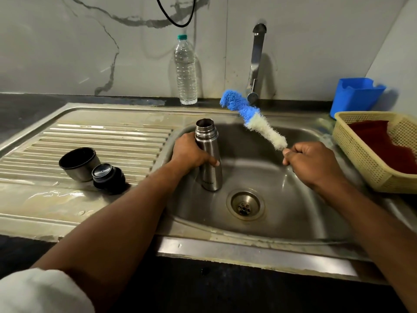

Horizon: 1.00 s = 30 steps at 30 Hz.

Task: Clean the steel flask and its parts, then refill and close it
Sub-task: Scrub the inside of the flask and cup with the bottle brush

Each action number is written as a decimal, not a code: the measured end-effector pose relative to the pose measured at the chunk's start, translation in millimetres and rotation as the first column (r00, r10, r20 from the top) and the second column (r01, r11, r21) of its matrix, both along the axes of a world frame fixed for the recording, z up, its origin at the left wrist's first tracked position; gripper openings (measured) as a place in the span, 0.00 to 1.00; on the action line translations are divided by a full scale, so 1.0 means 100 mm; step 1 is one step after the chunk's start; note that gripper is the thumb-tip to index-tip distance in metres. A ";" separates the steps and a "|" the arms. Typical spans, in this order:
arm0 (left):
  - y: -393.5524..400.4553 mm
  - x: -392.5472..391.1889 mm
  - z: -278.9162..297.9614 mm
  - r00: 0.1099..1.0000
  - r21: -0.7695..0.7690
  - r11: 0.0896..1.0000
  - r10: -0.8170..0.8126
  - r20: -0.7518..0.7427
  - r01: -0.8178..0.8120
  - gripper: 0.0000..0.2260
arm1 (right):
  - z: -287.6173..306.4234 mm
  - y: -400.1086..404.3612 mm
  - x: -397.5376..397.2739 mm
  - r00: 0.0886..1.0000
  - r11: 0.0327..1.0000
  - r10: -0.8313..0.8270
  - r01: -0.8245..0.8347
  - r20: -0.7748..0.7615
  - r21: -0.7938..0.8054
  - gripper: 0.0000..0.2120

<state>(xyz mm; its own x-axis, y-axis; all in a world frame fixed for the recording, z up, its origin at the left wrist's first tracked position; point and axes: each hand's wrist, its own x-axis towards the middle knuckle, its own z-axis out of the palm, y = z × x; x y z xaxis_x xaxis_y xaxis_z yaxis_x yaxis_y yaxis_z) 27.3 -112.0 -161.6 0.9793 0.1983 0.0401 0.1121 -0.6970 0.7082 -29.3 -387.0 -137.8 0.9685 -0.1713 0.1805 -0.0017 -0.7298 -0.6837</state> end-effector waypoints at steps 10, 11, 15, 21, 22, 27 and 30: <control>-0.01 0.03 0.00 0.999 0.035 0.998 -0.044 -0.014 0.045 0.33 | -0.01 0.00 -0.01 0.999 0.998 0.027 -0.025 -0.031 0.059 0.16; -0.02 0.02 0.01 0.998 0.047 0.997 -0.054 -0.025 0.055 0.33 | -0.01 0.00 -0.02 0.999 0.998 0.034 -0.032 -0.029 0.063 0.16; -0.03 -0.02 0.06 0.996 0.054 0.996 -0.068 -0.053 0.071 0.36 | 0.00 0.01 -0.02 0.998 0.995 0.054 -0.052 -0.022 0.081 0.16; 0.02 -0.17 0.27 1.000 0.083 0.996 -0.016 -0.021 0.018 0.45 | 0.03 0.03 -0.06 0.997 0.994 0.078 -0.075 -0.025 0.084 0.16; 0.04 -0.20 0.33 0.999 0.100 0.995 0.001 -0.034 0.002 0.45 | 0.04 0.05 -0.07 0.996 0.994 0.085 -0.082 -0.029 0.079 0.16; 0.20 -0.50 0.71 0.998 0.204 0.977 -0.056 -0.014 0.058 0.45 | 0.07 0.07 -0.11 0.995 0.995 0.096 -0.095 -0.041 0.038 0.15; 0.39 -0.84 0.82 0.996 0.296 0.953 -0.077 0.036 0.063 0.43 | 0.09 0.09 -0.13 0.995 0.996 0.092 -0.091 -0.045 0.025 0.15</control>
